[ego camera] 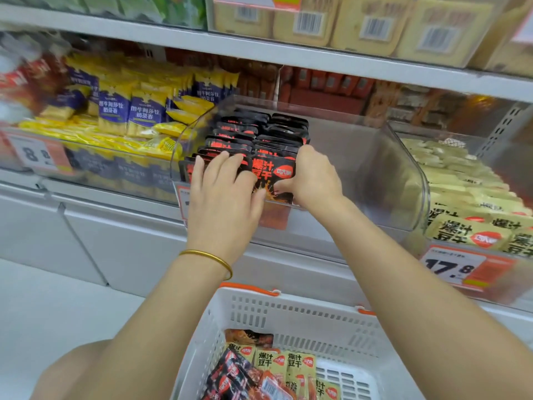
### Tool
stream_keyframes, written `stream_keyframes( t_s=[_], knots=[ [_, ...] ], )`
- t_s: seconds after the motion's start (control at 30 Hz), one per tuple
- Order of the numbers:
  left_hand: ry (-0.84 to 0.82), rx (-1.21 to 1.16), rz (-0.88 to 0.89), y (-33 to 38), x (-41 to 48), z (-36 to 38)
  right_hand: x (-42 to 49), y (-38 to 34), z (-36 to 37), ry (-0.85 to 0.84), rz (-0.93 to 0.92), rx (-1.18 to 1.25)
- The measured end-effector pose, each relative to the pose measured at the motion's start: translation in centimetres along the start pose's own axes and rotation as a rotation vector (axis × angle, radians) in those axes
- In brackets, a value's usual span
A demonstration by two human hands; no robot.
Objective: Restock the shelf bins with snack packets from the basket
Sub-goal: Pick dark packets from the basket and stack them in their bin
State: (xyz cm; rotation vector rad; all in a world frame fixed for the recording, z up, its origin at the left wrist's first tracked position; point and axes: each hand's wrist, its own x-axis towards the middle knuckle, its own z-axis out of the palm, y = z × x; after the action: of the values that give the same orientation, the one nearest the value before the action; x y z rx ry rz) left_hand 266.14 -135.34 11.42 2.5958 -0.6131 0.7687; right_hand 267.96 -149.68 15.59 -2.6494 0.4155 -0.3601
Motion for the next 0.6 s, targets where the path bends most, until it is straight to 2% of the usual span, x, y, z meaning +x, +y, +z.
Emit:
stream_keyframes(
  t_s=[0.17,0.23,0.37,0.43,0.5,0.6],
  knots=[
    [0.008,-0.004,0.023,-0.3,-0.1,0.0,-0.3,-0.1,-0.2,-0.042,0.069,-0.011],
    [0.067,-0.011,0.049,-0.2,-0.3,-0.2,-0.9,-0.2,-0.9,-0.031,0.072,-0.027],
    [0.241,-0.025,0.134,1.2,-1.5,-1.7,-4.5,0.5,-3.9,0.124,-0.04,-0.05],
    [0.212,-0.074,0.206,2.5,-2.7,-2.0,-7.4,1.8,-5.3,0.14,-0.101,0.081],
    [0.097,-0.083,0.305,3.3,-4.3,-1.0,-10.2,4.0,-4.8,-0.035,-0.096,0.207],
    [-0.185,-0.038,0.386,4.1,-7.3,1.9,-12.3,9.0,0.1,-0.563,0.067,0.121]
  ],
)
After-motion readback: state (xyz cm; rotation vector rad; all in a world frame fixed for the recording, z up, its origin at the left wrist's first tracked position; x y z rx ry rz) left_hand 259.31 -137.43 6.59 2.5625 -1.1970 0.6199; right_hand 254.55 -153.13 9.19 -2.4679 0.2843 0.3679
